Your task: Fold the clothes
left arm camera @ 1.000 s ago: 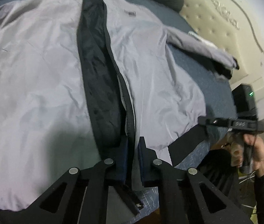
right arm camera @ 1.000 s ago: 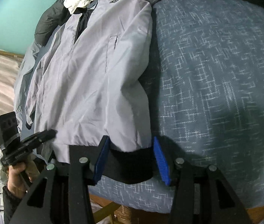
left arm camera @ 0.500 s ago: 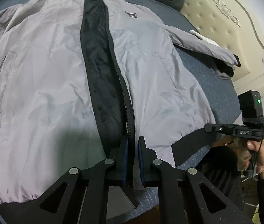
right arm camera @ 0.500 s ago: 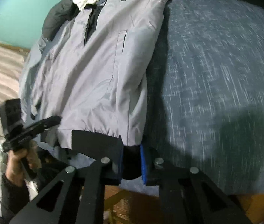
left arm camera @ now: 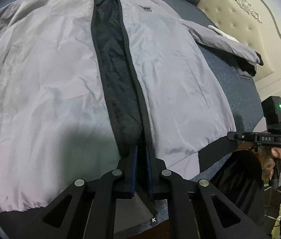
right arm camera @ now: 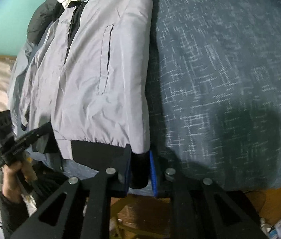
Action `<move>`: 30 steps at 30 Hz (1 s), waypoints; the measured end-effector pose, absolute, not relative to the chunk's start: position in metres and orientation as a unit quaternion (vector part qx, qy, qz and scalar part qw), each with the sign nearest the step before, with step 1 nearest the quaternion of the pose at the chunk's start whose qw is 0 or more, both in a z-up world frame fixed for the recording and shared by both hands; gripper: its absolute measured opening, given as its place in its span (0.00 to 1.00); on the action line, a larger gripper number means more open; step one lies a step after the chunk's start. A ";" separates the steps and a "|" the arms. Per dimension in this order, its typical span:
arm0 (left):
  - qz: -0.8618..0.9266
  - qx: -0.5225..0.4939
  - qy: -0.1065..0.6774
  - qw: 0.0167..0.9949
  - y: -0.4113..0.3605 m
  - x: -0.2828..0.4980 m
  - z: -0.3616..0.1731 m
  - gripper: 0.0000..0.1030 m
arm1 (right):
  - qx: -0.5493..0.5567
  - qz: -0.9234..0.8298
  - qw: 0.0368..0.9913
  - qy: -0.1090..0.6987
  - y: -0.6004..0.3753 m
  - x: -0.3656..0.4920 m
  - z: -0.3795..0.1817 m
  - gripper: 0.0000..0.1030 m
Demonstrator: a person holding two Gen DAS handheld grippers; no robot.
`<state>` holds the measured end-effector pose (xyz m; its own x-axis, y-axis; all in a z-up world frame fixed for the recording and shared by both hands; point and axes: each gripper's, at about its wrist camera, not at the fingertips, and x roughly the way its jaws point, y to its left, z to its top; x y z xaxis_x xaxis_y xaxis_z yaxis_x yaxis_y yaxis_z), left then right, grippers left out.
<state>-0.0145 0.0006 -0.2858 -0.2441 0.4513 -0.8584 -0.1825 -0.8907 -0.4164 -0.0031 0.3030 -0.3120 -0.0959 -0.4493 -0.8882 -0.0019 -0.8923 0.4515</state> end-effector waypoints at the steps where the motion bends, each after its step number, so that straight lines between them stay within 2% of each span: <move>1: 0.782 -0.578 -0.119 0.202 -0.003 -0.015 -0.282 0.09 | 0.654 -0.720 0.157 -0.174 0.304 -0.003 -0.311 0.15; 7: 0.801 -0.560 -0.123 0.174 -0.046 -0.012 -0.246 0.10 | 0.649 -0.727 0.151 -0.165 0.314 -0.002 -0.299 0.19; 9: 0.807 -0.559 -0.114 0.152 -0.067 -0.011 -0.236 0.16 | 0.640 -0.738 0.144 -0.159 0.320 -0.003 -0.290 0.19; 11: 0.807 -0.567 -0.104 0.133 -0.087 -0.009 -0.234 0.39 | 0.633 -0.744 0.139 -0.161 0.326 -0.005 -0.284 0.28; 12: 0.805 -0.572 -0.098 0.121 -0.098 -0.007 -0.235 0.41 | 0.631 -0.745 0.137 -0.168 0.330 -0.006 -0.284 0.34; 13: 0.803 -0.579 -0.096 0.106 -0.112 -0.005 -0.237 0.42 | 0.628 -0.744 0.138 -0.180 0.333 -0.007 -0.284 0.37; 20: 0.793 -0.591 -0.143 0.036 -0.185 0.017 -0.259 0.48 | 0.639 -0.730 0.143 -0.196 0.334 -0.009 -0.298 0.39; 28: 0.766 -0.602 -0.208 0.080 -0.192 0.032 -0.303 0.47 | 0.651 -0.721 0.152 -0.183 0.324 -0.027 -0.312 0.40; 30: 0.764 -0.602 -0.212 0.092 -0.188 0.033 -0.308 0.25 | 0.649 -0.720 0.159 -0.186 0.320 -0.028 -0.315 0.37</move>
<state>0.0335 -0.1883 -0.3079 -0.2579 0.3966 -0.8810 0.1146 -0.8929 -0.4355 -0.0277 0.3205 -0.3146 -0.1062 -0.4704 -0.8761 -0.0126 -0.8803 0.4742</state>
